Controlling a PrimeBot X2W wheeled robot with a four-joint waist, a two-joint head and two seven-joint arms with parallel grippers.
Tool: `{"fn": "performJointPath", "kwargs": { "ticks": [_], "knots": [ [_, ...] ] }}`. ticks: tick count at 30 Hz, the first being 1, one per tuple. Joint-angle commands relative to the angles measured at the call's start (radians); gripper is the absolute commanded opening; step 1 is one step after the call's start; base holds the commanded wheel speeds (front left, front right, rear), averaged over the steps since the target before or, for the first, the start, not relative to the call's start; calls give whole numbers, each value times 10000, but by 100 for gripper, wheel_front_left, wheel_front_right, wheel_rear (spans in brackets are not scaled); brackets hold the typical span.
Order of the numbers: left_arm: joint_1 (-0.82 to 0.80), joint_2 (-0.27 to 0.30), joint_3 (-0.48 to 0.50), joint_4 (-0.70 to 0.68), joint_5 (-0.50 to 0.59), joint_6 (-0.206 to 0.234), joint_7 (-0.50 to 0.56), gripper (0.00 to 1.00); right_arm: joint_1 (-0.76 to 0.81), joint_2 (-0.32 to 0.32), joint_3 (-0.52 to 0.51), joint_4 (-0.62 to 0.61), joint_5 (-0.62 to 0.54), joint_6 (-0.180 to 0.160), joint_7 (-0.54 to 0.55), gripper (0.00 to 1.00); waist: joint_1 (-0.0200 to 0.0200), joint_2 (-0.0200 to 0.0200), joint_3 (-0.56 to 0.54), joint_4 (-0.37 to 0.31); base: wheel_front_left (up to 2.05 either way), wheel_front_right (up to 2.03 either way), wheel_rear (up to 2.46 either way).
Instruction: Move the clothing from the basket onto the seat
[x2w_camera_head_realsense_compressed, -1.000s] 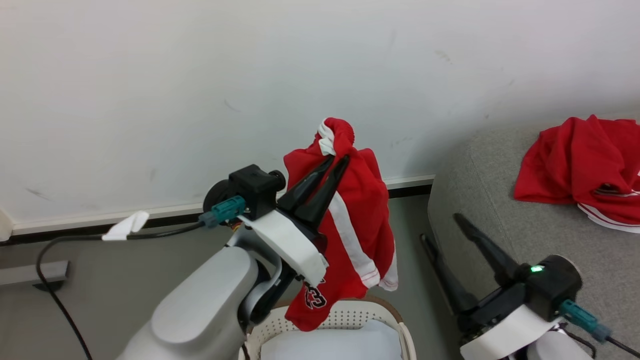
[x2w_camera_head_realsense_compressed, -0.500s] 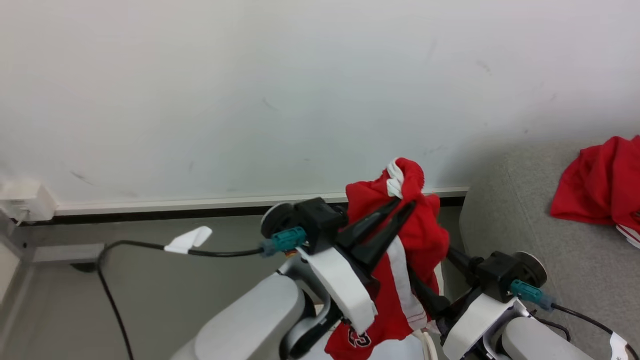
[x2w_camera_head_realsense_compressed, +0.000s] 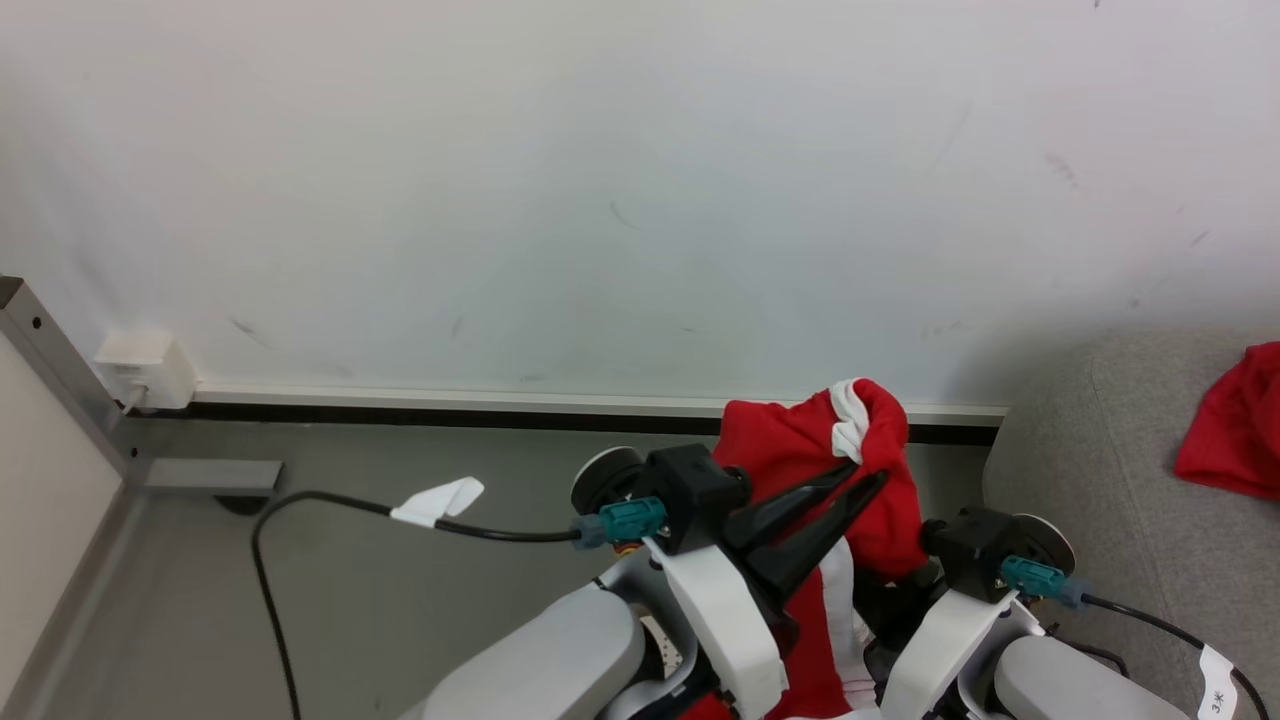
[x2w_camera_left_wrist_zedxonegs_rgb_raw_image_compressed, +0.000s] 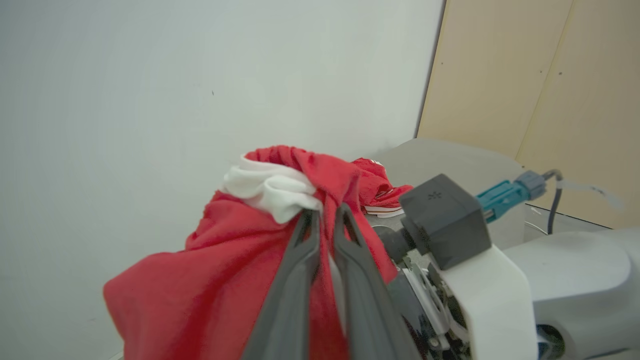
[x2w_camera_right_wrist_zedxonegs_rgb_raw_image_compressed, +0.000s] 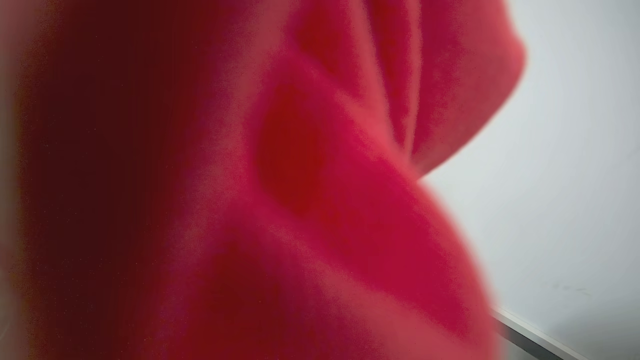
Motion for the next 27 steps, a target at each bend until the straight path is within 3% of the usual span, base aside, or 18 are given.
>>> {"fn": "performJointPath", "kwargs": {
  "ticks": [1, 11, 17, 18, 19, 20, 21, 22, 27],
  "knots": [
    [138, 98, 64, 39, -87, 27, 26, 0, -69, -31, -6, -45, 127, -22, 4, 0, 0, -1, 12, 9, 0, 0, 0],
    [191, 238, 217, 509, -201, 180, -128, 0, 317, -153, -674, -357, 138, -22, 3, 0, 0, -1, 101, -288, 0, 0, 0],
    [231, 227, 238, 603, -228, 283, -251, 0, 744, -226, -1858, -491, 136, -22, 3, 0, 0, -1, 150, -590, 0, 0, 0],
    [243, 214, 231, 609, -239, 305, -278, 18, 786, -222, -2109, -506, 75, -22, 3, 0, 0, -1, 165, -653, 0, 0, 0],
    [243, 214, 231, 609, -239, 305, -278, 18, 786, -222, -2109, -506, 75, -22, 3, 0, 0, -1, 165, -653, 0, 0, 0],
    [255, 205, 216, 615, -237, 309, -289, 40, 831, -225, -2356, -518, -11, -22, 3, 0, 0, -1, 181, -713, 0, 0, 0],
    [267, 185, 210, 603, -242, 316, -302, 87, 878, -227, -2595, -537, -91, -22, 3, 0, 0, -1, 202, -770, 0, 0, 0],
    [282, 172, 209, 591, -251, 329, -311, 100, 930, -231, -2784, -562, -190, -22, 3, 0, 0, -1, 220, -834, 0, 0, 0],
    [303, 203, 196, 506, -223, 396, -386, 100, 1081, -308, -3714, -764, -617, -22, 3, 0, 0, -1, 348, -1209, 0, 0, 0]
  ]
}}
